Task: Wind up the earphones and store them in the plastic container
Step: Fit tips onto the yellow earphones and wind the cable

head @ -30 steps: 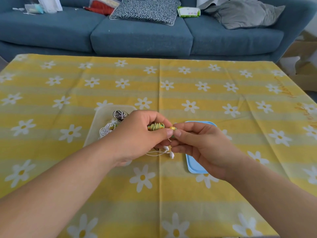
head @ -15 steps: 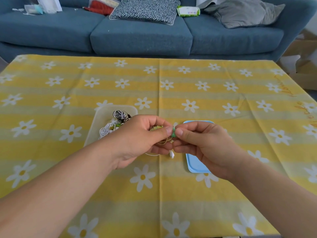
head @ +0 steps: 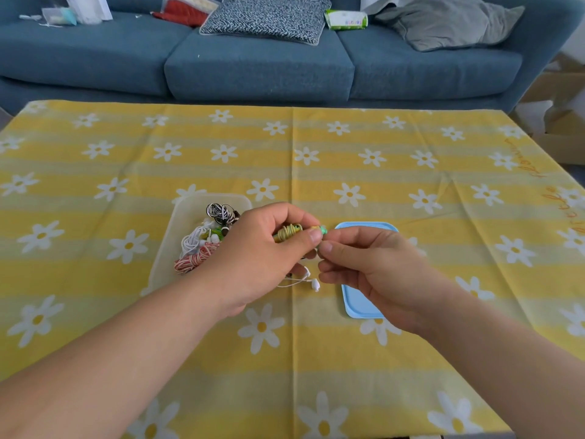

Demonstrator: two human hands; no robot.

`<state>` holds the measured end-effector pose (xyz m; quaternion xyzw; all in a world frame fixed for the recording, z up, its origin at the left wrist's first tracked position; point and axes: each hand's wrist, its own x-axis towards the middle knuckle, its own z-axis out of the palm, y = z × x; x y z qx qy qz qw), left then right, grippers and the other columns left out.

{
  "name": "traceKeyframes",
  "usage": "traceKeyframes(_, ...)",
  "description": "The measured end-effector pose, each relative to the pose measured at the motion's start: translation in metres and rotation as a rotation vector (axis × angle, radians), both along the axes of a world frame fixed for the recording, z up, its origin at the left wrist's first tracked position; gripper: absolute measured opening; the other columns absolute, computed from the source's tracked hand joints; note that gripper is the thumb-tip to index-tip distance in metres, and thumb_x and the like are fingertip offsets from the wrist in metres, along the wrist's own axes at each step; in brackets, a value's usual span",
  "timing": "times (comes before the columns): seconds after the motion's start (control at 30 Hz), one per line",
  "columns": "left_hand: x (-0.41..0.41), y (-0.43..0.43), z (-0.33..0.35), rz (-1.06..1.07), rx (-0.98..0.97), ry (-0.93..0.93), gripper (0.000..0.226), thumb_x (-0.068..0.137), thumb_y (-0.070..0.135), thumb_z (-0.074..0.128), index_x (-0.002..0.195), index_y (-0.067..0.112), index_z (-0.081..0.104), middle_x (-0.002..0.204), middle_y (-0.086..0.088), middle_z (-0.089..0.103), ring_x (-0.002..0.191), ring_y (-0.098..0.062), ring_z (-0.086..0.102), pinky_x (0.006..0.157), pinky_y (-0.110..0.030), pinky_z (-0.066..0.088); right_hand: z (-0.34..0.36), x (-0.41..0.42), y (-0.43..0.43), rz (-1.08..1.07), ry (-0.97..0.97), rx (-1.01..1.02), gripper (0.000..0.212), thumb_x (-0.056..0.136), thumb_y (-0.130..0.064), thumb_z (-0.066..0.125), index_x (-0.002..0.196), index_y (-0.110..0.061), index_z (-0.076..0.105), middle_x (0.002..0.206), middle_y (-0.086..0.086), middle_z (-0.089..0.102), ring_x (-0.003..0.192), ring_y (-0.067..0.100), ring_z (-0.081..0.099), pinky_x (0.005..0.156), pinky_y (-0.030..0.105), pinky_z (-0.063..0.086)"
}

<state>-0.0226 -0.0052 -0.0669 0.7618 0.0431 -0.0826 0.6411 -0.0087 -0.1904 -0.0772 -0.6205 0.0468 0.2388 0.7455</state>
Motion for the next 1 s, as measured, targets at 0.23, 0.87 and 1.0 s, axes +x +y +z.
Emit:
traceKeyframes(0.23, -0.002, -0.004, 0.0, 0.059, -0.021, 0.034, 0.011, 0.094, 0.01, 0.071, 0.101, 0.018, 0.073, 0.073, -0.008, 0.076, 0.058, -0.014, 0.068, 0.059, -0.02, 0.056, 0.003, 0.009, -0.011, -0.101, 0.041, -0.117, 0.013, 0.09, -0.008, 0.074, 0.1, 0.0, 0.072, 0.081, 0.015, 0.073, 0.069, 0.024, 0.07, 0.064, 0.034, 0.061)
traceKeyframes(0.87, -0.007, -0.009, -0.001, 0.048, 0.024, 0.074, 0.005, 0.094, 0.019, 0.071, 0.097, 0.022, 0.073, 0.079, -0.003, 0.075, 0.054, -0.005, 0.062, 0.06, -0.023, 0.051, -0.044, 0.035, -0.03, -0.023, -0.337, -1.066, 0.003, 0.091, -0.024, 0.072, 0.094, -0.025, 0.073, 0.082, -0.012, 0.066, 0.071, 0.008, 0.061, 0.057, 0.019, 0.042)
traceKeyframes(1.0, -0.006, -0.009, -0.001, 0.056, 0.016, 0.081, 0.005, 0.092, 0.019, 0.073, 0.096, 0.022, 0.073, 0.082, -0.001, 0.075, 0.057, -0.005, 0.065, 0.061, -0.024, 0.051, -0.046, 0.035, -0.029, -0.013, -0.376, -1.109, 0.007, 0.093, -0.02, 0.066, 0.088, -0.023, 0.07, 0.086, -0.005, 0.07, 0.074, 0.014, 0.065, 0.061, 0.027, 0.049)
